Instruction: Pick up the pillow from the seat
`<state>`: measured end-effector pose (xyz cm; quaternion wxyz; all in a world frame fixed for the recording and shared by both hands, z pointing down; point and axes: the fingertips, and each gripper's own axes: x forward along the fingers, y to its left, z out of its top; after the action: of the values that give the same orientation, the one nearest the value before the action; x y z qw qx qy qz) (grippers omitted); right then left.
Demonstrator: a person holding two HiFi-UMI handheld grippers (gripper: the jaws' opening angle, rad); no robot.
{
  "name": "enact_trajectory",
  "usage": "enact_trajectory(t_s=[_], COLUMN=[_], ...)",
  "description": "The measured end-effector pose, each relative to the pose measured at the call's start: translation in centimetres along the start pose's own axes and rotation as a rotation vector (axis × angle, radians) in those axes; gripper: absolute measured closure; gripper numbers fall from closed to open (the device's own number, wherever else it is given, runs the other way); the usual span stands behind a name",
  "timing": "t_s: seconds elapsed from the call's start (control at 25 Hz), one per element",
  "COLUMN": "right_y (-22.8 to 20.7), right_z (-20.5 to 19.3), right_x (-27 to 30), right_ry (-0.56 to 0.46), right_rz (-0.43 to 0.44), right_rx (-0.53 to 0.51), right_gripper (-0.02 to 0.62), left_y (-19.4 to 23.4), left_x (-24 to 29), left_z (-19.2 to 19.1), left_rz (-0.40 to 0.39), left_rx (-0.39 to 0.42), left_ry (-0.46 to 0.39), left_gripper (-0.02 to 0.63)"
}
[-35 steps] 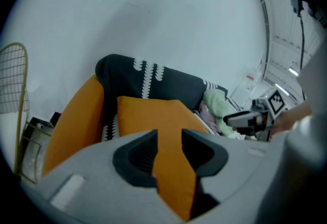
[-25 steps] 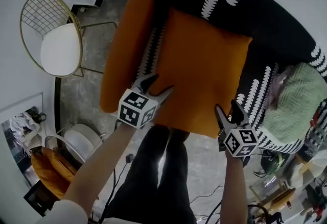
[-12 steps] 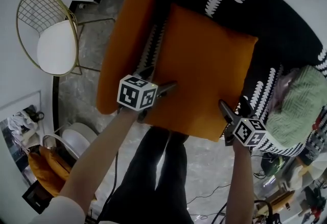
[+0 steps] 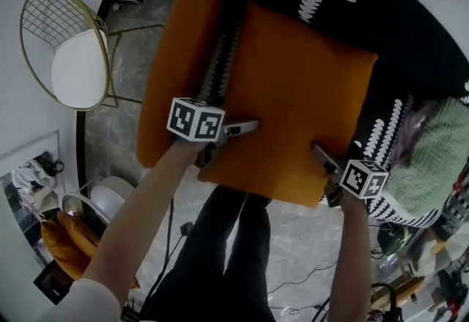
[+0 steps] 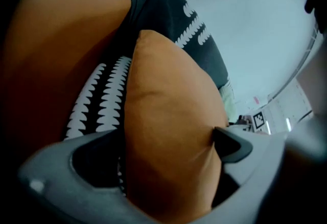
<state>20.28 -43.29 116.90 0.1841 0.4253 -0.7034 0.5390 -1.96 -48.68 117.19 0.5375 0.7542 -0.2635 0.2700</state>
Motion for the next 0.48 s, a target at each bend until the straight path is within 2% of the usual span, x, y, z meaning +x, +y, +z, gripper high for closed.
enact_trajectory(t_s=[0.12, 0.2, 0.24, 0.48], right_y=[0.2, -0.2, -0.4, 0.4], right_z=[-0.4, -0.5, -0.5, -0.8], right_x=[0.9, 1.3, 1.4, 1.3], right_ry=[0.025, 0.031, 0.031, 0.029], right_rz=[0.003, 0.004, 0.008, 0.043], right_rx=[0.002, 0.005, 0.006, -0.045], right_gripper=[0.015, 0.019, 0.041, 0.170], left_y=[-0.2, -0.3, -0.4, -1.3], left_x=[0.7, 1.8, 2.3, 2.6], left_z=[-0.3, -0.3, -0.3, -0.6], left_rz=[-0.023, -0.008, 0.000, 0.030], left_rx=[0.001, 0.015, 0.023, 0.095], left_ry=[0.025, 0.035, 0.033, 0.005], left_gripper=[0.040, 0.040, 0.044, 0.197])
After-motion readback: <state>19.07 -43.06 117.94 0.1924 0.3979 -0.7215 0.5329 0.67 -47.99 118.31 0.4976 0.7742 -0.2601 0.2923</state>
